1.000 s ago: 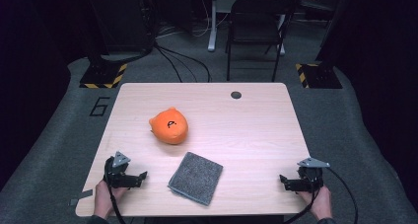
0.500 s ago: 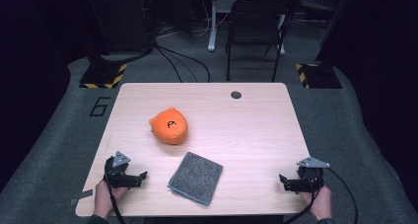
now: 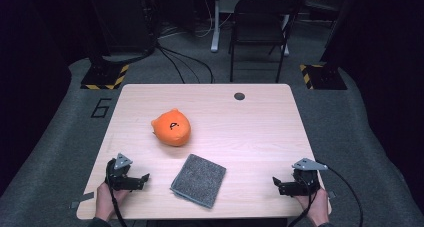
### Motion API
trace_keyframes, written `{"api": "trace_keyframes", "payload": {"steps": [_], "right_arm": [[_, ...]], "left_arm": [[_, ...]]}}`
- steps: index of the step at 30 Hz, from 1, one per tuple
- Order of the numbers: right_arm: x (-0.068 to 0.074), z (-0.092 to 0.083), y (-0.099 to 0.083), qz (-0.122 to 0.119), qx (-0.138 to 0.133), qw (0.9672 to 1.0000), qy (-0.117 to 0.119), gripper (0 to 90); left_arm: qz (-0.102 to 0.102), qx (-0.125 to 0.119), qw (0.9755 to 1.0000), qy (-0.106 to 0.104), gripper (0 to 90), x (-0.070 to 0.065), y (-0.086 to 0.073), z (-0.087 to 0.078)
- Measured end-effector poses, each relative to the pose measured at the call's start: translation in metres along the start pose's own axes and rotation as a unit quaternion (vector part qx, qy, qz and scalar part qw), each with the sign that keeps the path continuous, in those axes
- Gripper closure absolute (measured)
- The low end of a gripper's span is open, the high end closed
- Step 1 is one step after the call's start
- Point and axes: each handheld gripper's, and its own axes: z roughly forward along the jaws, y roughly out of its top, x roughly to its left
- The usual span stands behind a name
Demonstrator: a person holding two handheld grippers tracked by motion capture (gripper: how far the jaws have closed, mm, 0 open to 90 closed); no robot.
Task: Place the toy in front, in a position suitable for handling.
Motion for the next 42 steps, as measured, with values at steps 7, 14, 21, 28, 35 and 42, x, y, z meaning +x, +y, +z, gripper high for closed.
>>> {"api": "trace_keyframes", "payload": {"steps": [7,14,21,28,35,42], "right_arm": [[0.025,0.003,0.015,-0.027,-0.010,0.9992,0.026,1.7],[0.042,0.007,0.024,-0.042,-0.011,0.9981,0.043,1.8],[0.052,0.010,0.032,-0.054,-0.012,0.9971,0.052,1.9],[0.070,0.019,0.044,-0.067,-0.015,0.9951,0.071,1.9],[0.091,0.031,0.055,-0.088,-0.012,0.9915,0.095,1.9],[0.113,0.043,0.068,-0.104,-0.014,0.9875,0.117,2.0]], "left_arm": [[0.000,0.000,1.0000,-0.001,0.3,0.000,0.000,0.000],[0.000,0.000,1.0000,-0.001,0.3,0.000,0.000,0.000],[0.000,0.000,1.0000,-0.001,0.3,0.000,0.000,0.000],[0.000,0.000,1.0000,0.000,0.3,0.000,0.000,0.000],[0.000,0.000,1.0000,0.000,0.3,0.000,0.000,0.000],[0.000,0.000,1.0000,-0.001,0.3,0.000,0.000,0.000]]}}
